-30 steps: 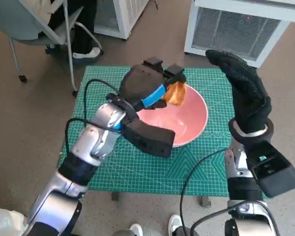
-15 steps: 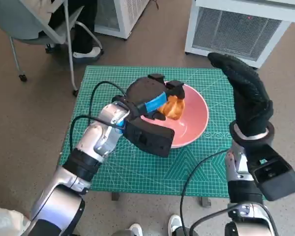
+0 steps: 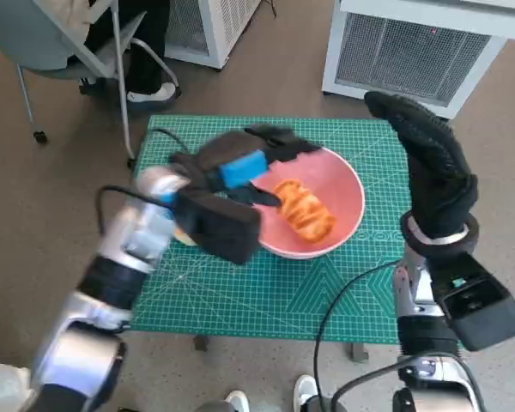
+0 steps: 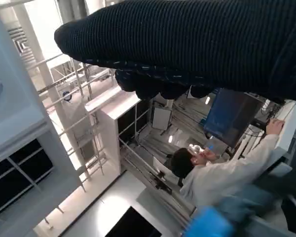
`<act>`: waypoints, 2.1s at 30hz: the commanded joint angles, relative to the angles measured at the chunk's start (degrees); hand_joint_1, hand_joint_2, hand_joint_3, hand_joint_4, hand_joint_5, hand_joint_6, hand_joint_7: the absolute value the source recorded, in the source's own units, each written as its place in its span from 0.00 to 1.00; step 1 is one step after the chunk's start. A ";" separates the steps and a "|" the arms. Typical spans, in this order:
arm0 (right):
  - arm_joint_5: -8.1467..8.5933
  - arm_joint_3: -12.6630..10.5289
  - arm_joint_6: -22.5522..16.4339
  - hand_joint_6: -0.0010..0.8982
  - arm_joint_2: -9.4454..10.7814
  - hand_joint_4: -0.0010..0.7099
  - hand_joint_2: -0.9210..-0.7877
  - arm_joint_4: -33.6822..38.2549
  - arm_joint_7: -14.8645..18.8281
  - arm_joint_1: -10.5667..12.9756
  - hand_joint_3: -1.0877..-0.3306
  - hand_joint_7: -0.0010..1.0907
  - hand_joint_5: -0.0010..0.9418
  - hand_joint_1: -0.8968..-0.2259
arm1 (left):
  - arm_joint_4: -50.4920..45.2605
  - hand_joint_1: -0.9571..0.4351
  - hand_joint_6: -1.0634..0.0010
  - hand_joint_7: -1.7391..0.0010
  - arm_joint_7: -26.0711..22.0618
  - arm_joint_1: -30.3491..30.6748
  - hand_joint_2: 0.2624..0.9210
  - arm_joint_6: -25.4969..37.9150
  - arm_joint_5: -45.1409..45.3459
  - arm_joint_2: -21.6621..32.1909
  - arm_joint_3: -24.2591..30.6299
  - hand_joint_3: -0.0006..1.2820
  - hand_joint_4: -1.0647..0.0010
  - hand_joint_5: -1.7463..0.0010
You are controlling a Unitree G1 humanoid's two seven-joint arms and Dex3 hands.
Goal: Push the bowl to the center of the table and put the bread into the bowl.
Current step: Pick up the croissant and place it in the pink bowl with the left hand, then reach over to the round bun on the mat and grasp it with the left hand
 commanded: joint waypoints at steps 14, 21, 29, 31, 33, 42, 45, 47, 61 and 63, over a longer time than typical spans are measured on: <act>-0.38 0.53 0.55 0.07 0.42 0.41 0.00 -0.49 0.05 1.26 0.46 0.49 0.00 0.42 | -16.39 0.35 0.67 0.97 -0.26 12.43 1.00 0.22 -5.08 11.90 11.54 0.09 0.81 0.99; -0.10 0.35 0.32 0.07 0.24 0.41 0.00 0.02 0.23 0.98 0.46 0.49 0.00 0.41 | -16.83 0.36 0.64 0.97 -0.89 15.49 1.00 2.82 -3.88 15.70 13.23 0.08 0.75 0.99; -0.31 0.21 -0.13 0.07 0.20 0.41 0.00 0.88 0.17 0.43 0.46 0.50 0.00 0.41 | -14.49 0.38 0.65 0.99 -2.54 17.00 1.00 7.17 -3.20 16.85 11.98 0.04 0.76 1.00; -0.43 0.28 -0.22 0.07 0.28 0.41 0.00 1.00 0.15 0.29 0.46 0.50 0.00 0.41 | -13.84 0.39 0.66 1.00 -3.32 17.10 0.99 8.41 -3.13 16.85 11.43 0.03 0.77 1.00; -0.57 0.35 -0.40 0.07 0.36 0.41 0.00 1.33 0.16 0.09 0.46 0.50 0.00 0.41 | -12.91 0.40 0.67 1.00 -4.46 16.87 0.99 9.54 -3.32 16.76 10.79 0.02 0.78 1.00; -0.85 0.39 -1.34 0.07 0.05 0.42 0.00 2.77 0.41 -0.41 0.46 0.50 0.01 0.43 | -7.92 0.42 0.69 1.00 -7.58 14.99 0.97 12.74 -2.96 15.35 7.32 0.00 0.80 1.00; -0.91 0.46 -1.55 0.07 -0.06 0.42 0.00 2.99 0.46 -0.45 0.46 0.50 0.01 0.43 | -5.50 0.43 0.70 1.00 -7.74 14.08 0.97 12.75 -2.23 14.69 5.70 0.00 0.81 1.00; -0.89 0.52 -1.67 0.07 -0.17 0.42 0.00 3.13 0.57 -0.45 0.46 0.50 0.01 0.43 | -3.86 0.44 0.70 1.00 -7.90 13.37 0.96 12.88 -1.55 14.20 4.51 0.00 0.81 1.00; -0.84 0.74 -1.39 0.07 -0.71 0.42 0.00 3.12 1.04 -0.45 0.46 0.50 0.00 0.43 | 9.23 0.50 0.61 0.98 -10.93 7.26 0.95 14.34 2.62 10.32 -2.60 0.00 0.78 0.99; -0.79 0.83 -1.23 0.07 -0.72 0.42 0.00 2.70 1.05 -0.29 0.46 0.50 0.00 0.43 | 11.36 0.52 0.58 0.98 -10.94 6.47 0.95 14.74 3.24 9.47 -3.50 0.00 0.75 0.99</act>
